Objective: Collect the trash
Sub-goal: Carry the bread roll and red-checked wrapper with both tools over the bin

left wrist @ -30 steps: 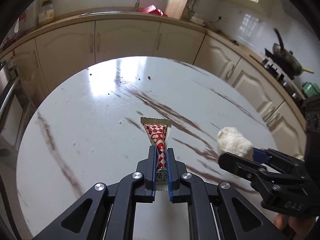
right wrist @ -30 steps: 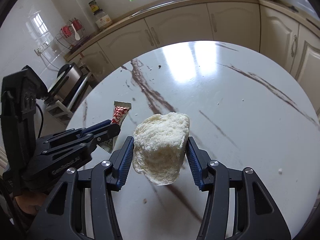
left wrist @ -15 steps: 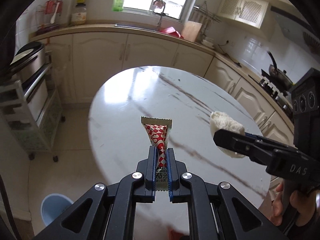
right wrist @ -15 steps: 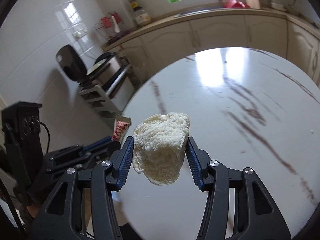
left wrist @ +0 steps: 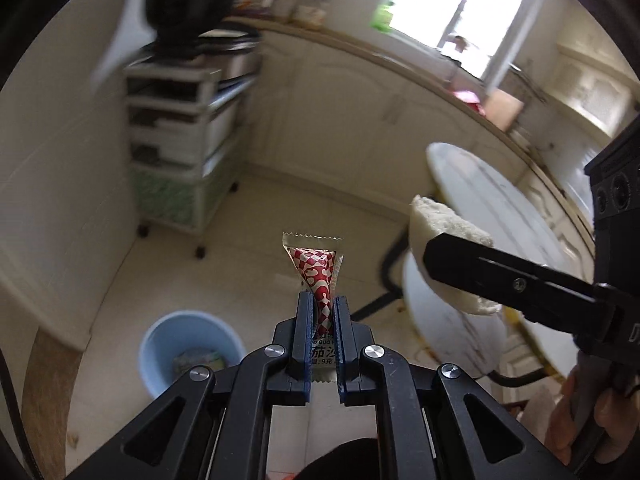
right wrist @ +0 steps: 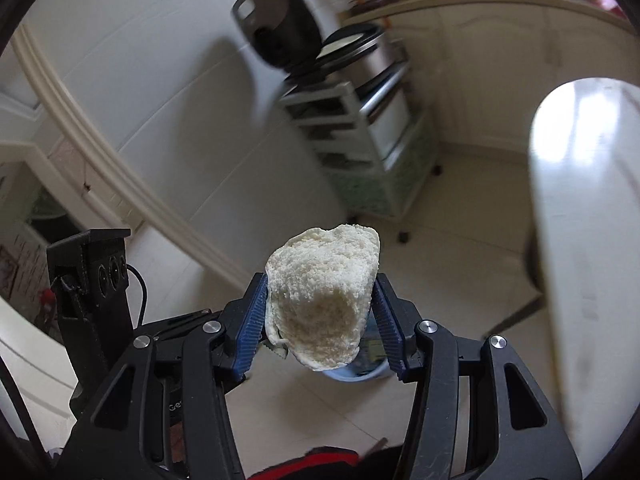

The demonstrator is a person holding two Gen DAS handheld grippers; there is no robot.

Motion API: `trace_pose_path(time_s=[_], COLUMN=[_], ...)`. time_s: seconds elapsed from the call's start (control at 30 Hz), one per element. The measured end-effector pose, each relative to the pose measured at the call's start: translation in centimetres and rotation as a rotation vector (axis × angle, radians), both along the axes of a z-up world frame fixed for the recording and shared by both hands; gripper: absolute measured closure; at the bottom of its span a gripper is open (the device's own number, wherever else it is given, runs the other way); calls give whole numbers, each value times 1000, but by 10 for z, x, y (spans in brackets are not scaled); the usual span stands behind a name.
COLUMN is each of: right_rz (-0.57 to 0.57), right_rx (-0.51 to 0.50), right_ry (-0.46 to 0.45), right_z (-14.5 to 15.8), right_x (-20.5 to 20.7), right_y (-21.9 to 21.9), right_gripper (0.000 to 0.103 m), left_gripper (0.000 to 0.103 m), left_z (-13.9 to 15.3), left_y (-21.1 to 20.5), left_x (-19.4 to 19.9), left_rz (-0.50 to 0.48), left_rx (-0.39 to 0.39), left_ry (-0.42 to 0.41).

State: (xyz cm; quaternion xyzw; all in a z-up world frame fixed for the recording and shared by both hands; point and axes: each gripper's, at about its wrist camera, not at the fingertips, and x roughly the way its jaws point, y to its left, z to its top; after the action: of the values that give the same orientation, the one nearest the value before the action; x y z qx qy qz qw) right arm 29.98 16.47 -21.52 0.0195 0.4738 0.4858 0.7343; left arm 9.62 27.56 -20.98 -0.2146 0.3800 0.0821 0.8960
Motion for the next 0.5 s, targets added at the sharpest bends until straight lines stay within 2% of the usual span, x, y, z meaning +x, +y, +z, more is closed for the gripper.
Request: trace_pose_path(time_s=[0.13,0.33,0.43,0.5], right_rz=[86,154,183,189], right_rx=[-22,-74,-87,-63], right_ry=[46,119,161,184], right_z=[-40,-96,-118,-129], right_x=[-10,-21,-24,-24], right_y=[55,115,134,137], right_gripper=[54,53,50,43], left_gripper=[98,98,98,98], left_z=[-19,-43,-52,-57], left_y=[38,71,86,91], left_x=[-34,-54,-58,-58], left_rz=[98,195,225,225], left_rx=[-18,-27,-62,-95], left_ry=[42,120,141,153])
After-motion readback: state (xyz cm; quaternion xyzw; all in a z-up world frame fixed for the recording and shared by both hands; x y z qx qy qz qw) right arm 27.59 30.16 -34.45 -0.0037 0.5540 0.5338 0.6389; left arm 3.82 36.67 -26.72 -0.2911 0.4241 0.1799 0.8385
